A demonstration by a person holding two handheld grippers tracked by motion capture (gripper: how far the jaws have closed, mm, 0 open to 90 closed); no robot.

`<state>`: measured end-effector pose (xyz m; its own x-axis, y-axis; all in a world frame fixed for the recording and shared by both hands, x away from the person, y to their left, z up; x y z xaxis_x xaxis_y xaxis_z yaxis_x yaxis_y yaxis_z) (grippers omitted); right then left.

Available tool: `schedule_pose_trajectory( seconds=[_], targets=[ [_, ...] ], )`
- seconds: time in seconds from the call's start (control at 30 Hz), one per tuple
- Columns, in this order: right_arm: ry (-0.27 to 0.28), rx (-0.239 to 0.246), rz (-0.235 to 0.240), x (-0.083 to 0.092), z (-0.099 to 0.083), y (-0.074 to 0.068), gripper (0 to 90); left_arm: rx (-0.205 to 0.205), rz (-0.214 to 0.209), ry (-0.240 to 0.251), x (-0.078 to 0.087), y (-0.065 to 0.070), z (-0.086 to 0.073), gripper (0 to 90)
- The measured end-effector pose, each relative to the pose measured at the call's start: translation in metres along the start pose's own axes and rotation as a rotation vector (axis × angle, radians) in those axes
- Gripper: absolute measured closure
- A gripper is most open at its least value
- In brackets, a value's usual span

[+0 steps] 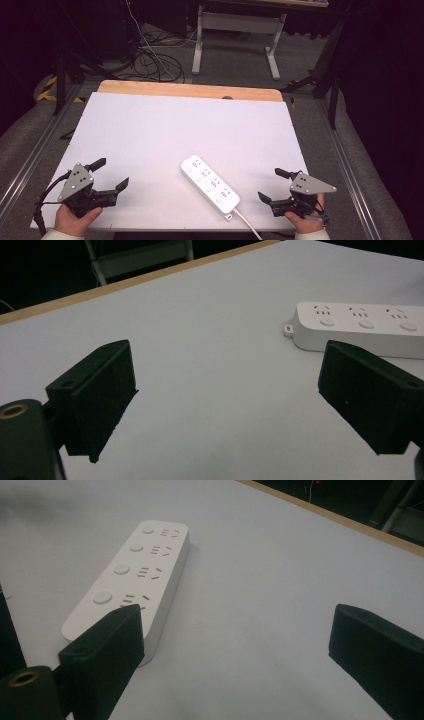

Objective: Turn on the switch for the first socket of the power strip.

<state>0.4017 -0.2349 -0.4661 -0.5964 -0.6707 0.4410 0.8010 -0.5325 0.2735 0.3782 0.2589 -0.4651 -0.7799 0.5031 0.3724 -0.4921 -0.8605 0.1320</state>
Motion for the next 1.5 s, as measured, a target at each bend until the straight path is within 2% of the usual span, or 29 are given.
schedule_pose_trajectory(
  seconds=[0.37, 0.47, 0.6, 0.77, 0.87, 1.0, 1.1, 1.23, 1.37, 1.5],
  targets=[
    [-0.001, 0.002, -0.012, 0.001, 0.000, 0.001, 7.9, -0.022, 0.015, 0.011, 0.003, 0.002, 0.001, 9.1],
    [-0.003, 0.003, -0.013, 0.001, 0.000, 0.001, 7.9, 0.003, 0.008, 0.014, 0.004, 0.001, 0.002, 9.1],
    [0.002, 0.007, -0.015, 0.001, 0.001, 0.001, 7.9, 0.005, 0.002, 0.022, 0.004, 0.001, 0.003, 9.1],
    [-0.007, 0.008, -0.014, 0.002, 0.002, 0.002, 7.9, -0.012, 0.002, 0.028, 0.005, 0.002, 0.003, 10.2],
    [-0.014, 0.012, -0.018, 0.002, 0.005, 0.003, 9.1, -0.017, 0.000, 0.014, 0.005, 0.003, 0.003, 12.9],
    [-0.018, 0.018, -0.009, 0.003, 0.012, 0.002, 11.4, -0.048, 0.021, 0.017, 0.006, 0.004, 0.004, 13.8],
    [-0.016, 0.015, 0.001, 0.001, 0.018, 0.002, 12.0, -0.045, 0.023, 0.024, 0.006, 0.005, 0.004, 13.9],
    [-0.015, 0.016, 0.010, -0.001, 0.025, 0.002, 12.5, -0.044, 0.003, 0.017, 0.007, 0.006, 0.005, 17.4],
    [-0.018, 0.028, 0.043, -0.004, 0.039, 0.000, 12.8, -0.057, 0.011, 0.028, 0.008, 0.006, 0.006, 18.1],
    [-0.007, 0.040, 0.064, -0.008, 0.050, -0.003, 13.3, -0.052, 0.018, 0.039, 0.009, 0.006, 0.006, 18.1]
  ],
)
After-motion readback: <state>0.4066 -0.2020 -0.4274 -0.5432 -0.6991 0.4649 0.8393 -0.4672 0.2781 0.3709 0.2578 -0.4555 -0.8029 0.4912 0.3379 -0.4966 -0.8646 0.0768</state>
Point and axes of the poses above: each handheld gripper's, and its own axes: x roughly backward along the jaws, z roughly out of its top, y roughly to its right, the point moved 5 cm from there along -x, roughly forward along the jaws, and after that the axes turned 12 degrees about x, right-handed, at the moved point
